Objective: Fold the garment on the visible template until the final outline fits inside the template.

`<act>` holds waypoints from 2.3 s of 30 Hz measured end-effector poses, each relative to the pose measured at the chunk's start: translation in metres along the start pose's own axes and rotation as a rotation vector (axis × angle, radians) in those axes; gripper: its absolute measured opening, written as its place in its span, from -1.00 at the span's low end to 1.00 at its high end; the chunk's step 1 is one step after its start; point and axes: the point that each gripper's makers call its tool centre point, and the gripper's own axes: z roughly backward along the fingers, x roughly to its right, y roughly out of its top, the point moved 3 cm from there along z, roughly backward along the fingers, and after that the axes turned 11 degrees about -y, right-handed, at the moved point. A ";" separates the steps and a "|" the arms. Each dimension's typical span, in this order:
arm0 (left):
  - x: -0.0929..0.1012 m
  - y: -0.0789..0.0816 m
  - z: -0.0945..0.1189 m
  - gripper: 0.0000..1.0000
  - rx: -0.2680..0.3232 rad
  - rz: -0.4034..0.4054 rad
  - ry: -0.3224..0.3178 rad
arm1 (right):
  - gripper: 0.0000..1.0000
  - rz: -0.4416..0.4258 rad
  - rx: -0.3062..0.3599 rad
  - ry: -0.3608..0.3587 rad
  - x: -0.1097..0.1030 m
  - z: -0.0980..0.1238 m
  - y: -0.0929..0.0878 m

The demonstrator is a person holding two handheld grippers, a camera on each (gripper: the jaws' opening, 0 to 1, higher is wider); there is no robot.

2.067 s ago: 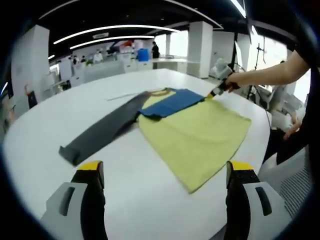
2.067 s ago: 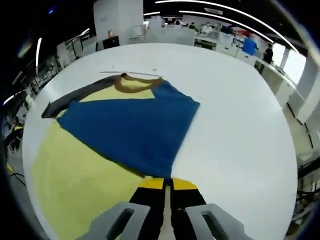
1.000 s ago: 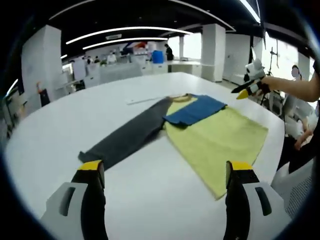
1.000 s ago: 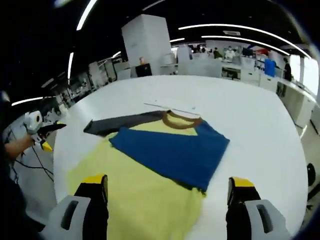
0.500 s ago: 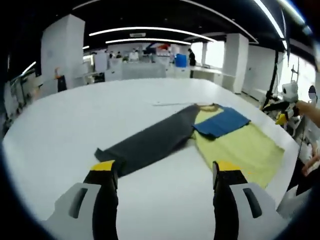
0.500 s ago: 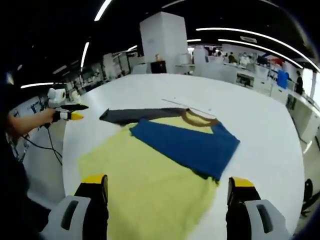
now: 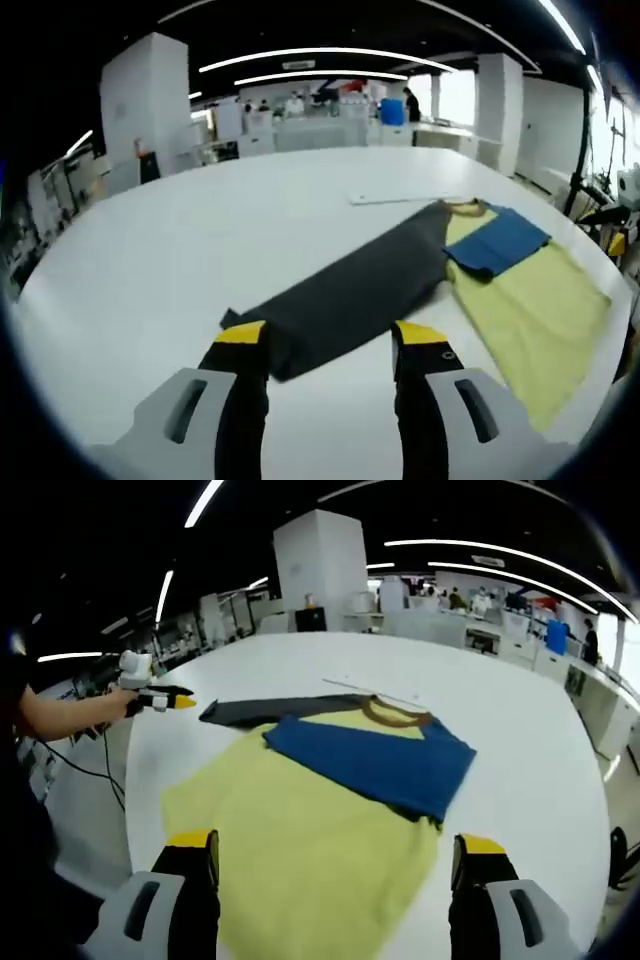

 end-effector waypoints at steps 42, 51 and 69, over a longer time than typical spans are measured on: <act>-0.049 -0.042 -0.029 -0.93 -0.117 0.110 0.243 | 0.83 -0.026 0.010 -0.057 0.012 0.020 -0.007; -0.046 -0.025 -0.021 -0.99 -0.036 0.103 0.217 | 0.83 -0.033 0.022 -0.053 0.010 0.023 -0.007; -0.021 0.011 -0.026 -0.99 0.054 0.090 0.117 | 0.96 -0.007 0.059 0.018 -0.010 0.027 -0.004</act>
